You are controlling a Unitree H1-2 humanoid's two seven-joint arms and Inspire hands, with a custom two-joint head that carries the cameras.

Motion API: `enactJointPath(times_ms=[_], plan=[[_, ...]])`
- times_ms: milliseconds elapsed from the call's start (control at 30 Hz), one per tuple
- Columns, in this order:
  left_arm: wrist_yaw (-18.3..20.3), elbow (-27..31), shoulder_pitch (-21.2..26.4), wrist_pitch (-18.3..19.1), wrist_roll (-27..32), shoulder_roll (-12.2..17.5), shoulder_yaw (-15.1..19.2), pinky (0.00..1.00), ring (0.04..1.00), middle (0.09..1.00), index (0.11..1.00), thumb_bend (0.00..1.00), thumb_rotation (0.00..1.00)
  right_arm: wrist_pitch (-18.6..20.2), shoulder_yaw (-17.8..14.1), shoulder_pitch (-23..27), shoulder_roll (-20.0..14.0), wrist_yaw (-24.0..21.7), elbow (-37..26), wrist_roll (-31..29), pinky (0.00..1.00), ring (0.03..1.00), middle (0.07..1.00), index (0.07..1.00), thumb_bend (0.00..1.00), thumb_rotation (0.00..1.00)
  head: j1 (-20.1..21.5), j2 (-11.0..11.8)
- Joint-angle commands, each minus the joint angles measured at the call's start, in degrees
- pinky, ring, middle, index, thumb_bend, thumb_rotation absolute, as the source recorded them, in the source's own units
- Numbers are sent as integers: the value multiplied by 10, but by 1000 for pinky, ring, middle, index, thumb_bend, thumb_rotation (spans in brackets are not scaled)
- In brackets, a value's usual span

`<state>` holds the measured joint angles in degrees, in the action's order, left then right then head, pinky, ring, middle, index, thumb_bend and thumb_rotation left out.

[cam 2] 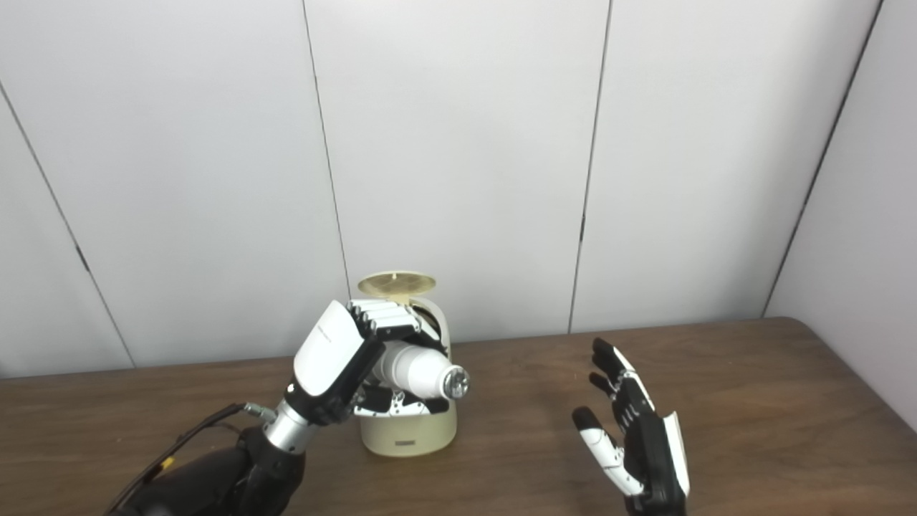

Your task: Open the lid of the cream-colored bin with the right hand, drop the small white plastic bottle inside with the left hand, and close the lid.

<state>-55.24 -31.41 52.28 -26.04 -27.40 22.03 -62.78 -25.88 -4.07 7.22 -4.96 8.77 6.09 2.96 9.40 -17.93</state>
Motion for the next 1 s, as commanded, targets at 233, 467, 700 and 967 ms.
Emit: enactJointPath(times_ms=[233, 467, 700, 967], plan=[[-22, 7, 58, -9, 22, 4, -11, 368, 469, 505, 452, 503, 0, -10, 25, -36, 20, 15, 45, 8, 829, 892, 899, 861, 581, 672, 5, 4], [-20, -5, 66, -9, 43, -2, -12, 384, 478, 502, 450, 503, 0, -10, 33, -38, 19, 21, 42, 9, 819, 887, 893, 853, 594, 675, 9, 6], [-20, -18, 70, -9, 60, -6, -8, 394, 482, 505, 446, 502, 0, -10, 41, -40, 16, 29, 39, 11, 827, 893, 899, 857, 571, 676, 12, 5], [-15, -24, 60, -9, 97, -15, 7, 402, 482, 504, 449, 503, 0, -10, 50, -41, 10, 40, 39, 14, 824, 890, 899, 859, 554, 671, 14, 4]])
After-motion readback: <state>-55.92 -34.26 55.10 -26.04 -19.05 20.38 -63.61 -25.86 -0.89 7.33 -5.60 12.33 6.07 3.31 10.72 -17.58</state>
